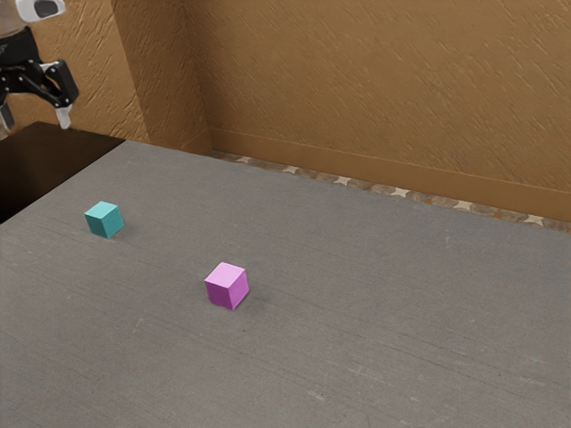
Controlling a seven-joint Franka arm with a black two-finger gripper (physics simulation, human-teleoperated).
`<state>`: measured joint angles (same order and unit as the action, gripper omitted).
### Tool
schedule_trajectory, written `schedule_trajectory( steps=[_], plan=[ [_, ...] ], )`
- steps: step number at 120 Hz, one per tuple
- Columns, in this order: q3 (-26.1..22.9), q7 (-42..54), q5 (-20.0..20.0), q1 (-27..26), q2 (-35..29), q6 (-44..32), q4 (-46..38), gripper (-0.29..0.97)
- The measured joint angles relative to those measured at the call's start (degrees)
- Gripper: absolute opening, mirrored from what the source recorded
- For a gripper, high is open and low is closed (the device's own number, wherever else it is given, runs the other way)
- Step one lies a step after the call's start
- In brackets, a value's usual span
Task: Pick up the blue block with one arm, and put the blue block on the pink block with one arm
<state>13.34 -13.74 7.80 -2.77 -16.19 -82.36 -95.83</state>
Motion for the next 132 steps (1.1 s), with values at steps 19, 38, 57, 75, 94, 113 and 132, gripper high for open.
schedule_trajectory(
  steps=[19, 38, 57, 75, 94, 113, 132],
  plan=[
    [-0.06, -1.05, 1.29, 1.33, -0.38, -2.46, -1.95, 0.68],
    [1.39, -1.94, 1.25, 7.10, 0.18, -4.83, -6.00, 0.68],
    [5.45, -2.18, 0.76, 11.11, 11.20, -9.35, -10.19, 0.68],
    [5.97, 2.04, -2.51, 14.12, 21.72, -20.23, -10.75, 0.68],
    [5.34, 11.62, -6.60, 19.33, 31.88, -31.53, -6.72, 0.68],
    [3.83, 21.14, -8.62, 20.46, 39.99, -37.36, 1.07, 0.68],
    [1.46, 29.88, -9.28, 21.94, 46.19, -43.95, 6.91, 0.68]
  ],
)
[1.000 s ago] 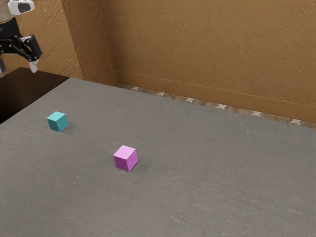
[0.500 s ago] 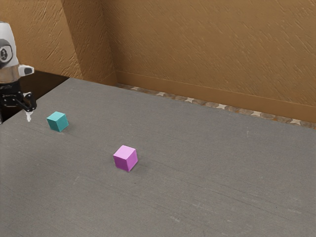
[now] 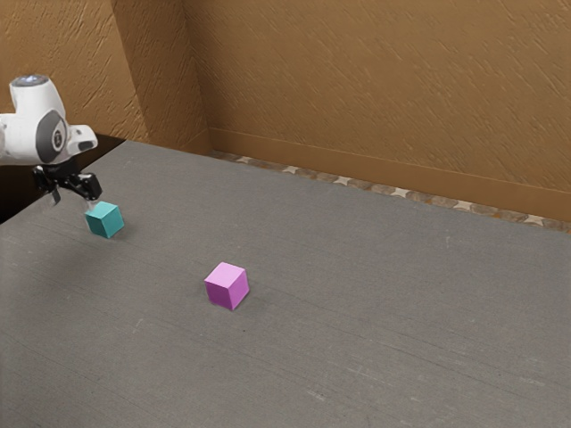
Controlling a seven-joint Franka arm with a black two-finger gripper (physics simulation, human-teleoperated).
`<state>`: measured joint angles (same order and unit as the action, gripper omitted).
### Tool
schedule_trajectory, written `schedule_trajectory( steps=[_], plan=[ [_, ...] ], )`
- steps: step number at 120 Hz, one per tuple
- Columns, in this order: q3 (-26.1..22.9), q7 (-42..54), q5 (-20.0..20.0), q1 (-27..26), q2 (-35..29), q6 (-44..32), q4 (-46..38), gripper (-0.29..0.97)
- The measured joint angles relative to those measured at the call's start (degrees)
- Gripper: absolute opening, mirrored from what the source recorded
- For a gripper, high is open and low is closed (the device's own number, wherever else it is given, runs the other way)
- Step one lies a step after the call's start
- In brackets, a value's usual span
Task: Pick up the blue block with one arm, and put the blue block on the pink block with one arm
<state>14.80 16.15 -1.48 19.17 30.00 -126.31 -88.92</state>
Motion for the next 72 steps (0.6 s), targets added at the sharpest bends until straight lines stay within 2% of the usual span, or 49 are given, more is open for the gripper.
schedule_trajectory(
  steps=[19, 28, 72],
  plan=[
    [-0.93, 6.95, -1.45, 1.35, 2.41, -4.20, 0.99, 0.68],
    [-0.98, 9.75, -2.63, 2.01, 5.80, -5.33, 4.08, 0.68],
    [-2.87, 19.20, -7.10, 3.82, 13.74, -7.46, 12.21, 0.68]
  ],
)
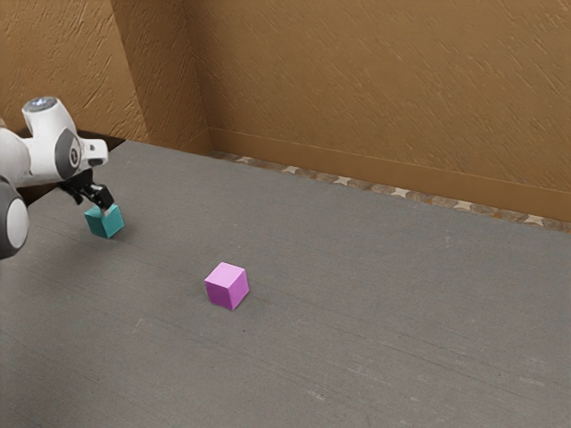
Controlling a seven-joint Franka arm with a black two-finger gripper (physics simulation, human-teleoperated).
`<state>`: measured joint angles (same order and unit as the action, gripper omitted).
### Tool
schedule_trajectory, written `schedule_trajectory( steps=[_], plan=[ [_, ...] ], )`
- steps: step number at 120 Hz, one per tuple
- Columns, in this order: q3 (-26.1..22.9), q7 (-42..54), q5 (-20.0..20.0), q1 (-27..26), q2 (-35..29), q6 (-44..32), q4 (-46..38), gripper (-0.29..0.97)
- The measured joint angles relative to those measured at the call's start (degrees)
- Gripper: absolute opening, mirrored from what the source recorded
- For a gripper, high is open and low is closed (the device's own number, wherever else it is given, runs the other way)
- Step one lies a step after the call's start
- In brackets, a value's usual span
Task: Pick up the blue block with one arm, and put the blue block on the pink block with one arm
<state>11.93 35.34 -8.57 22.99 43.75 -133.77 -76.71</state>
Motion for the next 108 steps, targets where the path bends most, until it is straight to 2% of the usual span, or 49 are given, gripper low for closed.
schedule_trajectory(
  steps=[15, 36, 85, 91, 103, 108],
  plan=[
    [-0.07, 1.73, -1.66, 0.31, 1.42, -0.16, 1.60, 0.68],
    [0.70, 3.63, -5.97, 1.60, 5.32, -0.34, 5.01, 0.68],
    [-0.09, 6.51, -8.99, 1.77, 8.92, -1.32, 7.40, 0.68],
    [-0.08, 6.75, -9.43, 1.79, 9.10, -1.40, 7.57, 0.64],
    [0.02, 7.12, -9.95, 1.77, 9.06, -1.50, 7.53, 0.45],
    [0.05, 7.20, -10.02, 1.73, 8.87, -1.56, 7.26, 0.42]
  ],
)
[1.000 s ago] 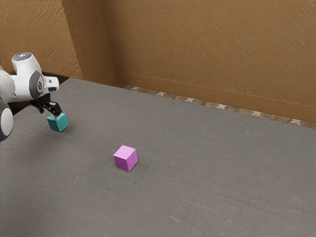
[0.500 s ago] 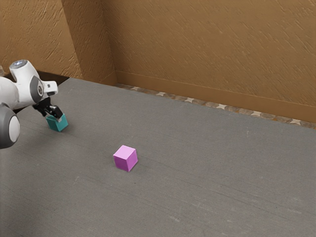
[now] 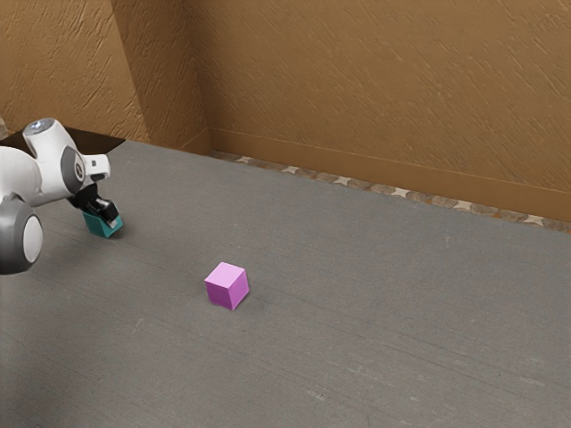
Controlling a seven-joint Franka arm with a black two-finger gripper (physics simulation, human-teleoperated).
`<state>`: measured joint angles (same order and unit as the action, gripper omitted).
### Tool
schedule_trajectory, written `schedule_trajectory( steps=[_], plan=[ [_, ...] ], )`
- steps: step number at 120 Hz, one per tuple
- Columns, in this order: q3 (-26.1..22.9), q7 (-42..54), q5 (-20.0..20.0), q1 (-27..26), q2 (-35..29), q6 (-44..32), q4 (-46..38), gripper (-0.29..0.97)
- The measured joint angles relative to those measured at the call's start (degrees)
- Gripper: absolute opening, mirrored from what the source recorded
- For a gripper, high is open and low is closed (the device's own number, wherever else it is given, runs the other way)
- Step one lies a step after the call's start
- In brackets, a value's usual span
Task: Pick up the blue block with one arm, and put the blue block on the pink block with one arm
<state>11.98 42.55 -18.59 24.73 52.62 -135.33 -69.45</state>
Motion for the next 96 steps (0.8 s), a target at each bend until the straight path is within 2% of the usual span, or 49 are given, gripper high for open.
schedule_trajectory(
  steps=[9, 15, 25, 38, 51, 71, 96],
  plan=[
    [0.07, 0.08, 0.07, -0.12, -1.51, -0.12, -1.93, 0.38],
    [0.12, -0.02, 0.12, -0.42, -5.01, -0.27, -6.50, 0.34],
    [0.14, -0.80, 0.42, -2.87, -14.53, -1.58, -17.75, 0.30],
    [0.10, -3.31, 1.50, -8.92, -30.01, -3.56, -34.35, 0.29],
    [-1.44, -7.31, 3.78, -15.63, -40.18, -5.28, -44.73, 0.29],
    [-4.56, -15.56, 7.08, -23.15, -46.48, -6.65, -52.00, 0.28],
    [-8.62, -26.54, 11.19, -25.88, -45.98, -7.28, -52.99, 0.29]
  ],
)
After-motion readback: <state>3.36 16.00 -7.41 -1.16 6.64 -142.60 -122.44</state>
